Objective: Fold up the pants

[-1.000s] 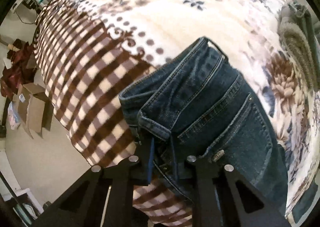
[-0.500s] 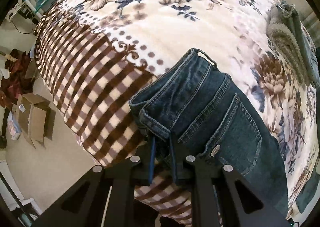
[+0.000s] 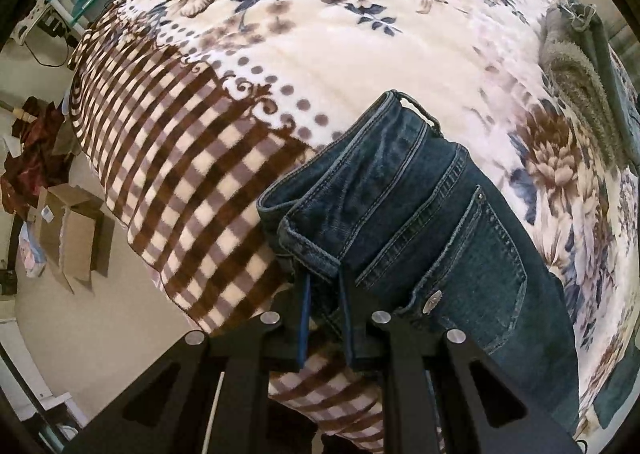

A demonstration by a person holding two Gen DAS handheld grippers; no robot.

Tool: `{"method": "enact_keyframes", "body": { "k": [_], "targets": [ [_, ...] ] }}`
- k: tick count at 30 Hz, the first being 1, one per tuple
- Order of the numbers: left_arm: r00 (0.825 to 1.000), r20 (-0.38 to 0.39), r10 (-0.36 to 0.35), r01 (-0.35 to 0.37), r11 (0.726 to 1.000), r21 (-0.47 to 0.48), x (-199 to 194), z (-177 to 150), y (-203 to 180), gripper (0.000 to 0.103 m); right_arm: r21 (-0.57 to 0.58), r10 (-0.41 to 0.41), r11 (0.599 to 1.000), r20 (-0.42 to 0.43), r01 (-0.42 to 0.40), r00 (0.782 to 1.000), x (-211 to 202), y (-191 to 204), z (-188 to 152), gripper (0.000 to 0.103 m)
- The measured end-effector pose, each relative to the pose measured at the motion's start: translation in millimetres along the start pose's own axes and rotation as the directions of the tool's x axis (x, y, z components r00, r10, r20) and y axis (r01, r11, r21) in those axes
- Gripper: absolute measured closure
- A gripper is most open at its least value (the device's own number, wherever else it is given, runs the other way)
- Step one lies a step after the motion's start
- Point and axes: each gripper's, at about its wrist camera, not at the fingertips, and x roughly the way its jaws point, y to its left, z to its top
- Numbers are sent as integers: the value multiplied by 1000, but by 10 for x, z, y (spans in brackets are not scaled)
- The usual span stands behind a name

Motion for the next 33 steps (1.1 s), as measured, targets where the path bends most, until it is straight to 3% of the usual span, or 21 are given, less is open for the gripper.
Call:
{"method": "enact_keyframes", "body": {
  "k": [8,11,19,20,21,22,24,33],
  "targets": [
    [1000,-8,19,-19,1000,13,69,-6,-22,92,-1,-36,999,0,36,999,120,84,-33,64],
    [1000,-8,19,-19,1000,8,84,-9,-15,92,38,-18,999,-13,19,1000,167,99,-20,62],
    [1000,-10,22,-22,1000,6,95,-11,-10,92,-2,11,1000,-32,-11,999,246,115,-14,53],
    [1000,-11,21,-21,1000,5,91,-10,-9,92,-7,8,1000,-18,-8,1000,238,130,-33,55],
    [1000,-9,21,-21,1000,5,90,-10,-8,92,-15,7,1000,10,-7,1000,211,147,-77,66],
    [1000,-9,20,-19,1000,3,88,-10,-4,92,-34,-8,999,34,9,999,188,174,-124,86],
    [1000,-7,18,-18,1000,0,74,-7,-6,92,-71,-20,997,71,25,997,137,200,-223,96],
    [1000,15,4,-4,1000,-5,-98,22,107,92,-196,-101,973,95,118,990,-63,316,-557,98]
  ]
}}
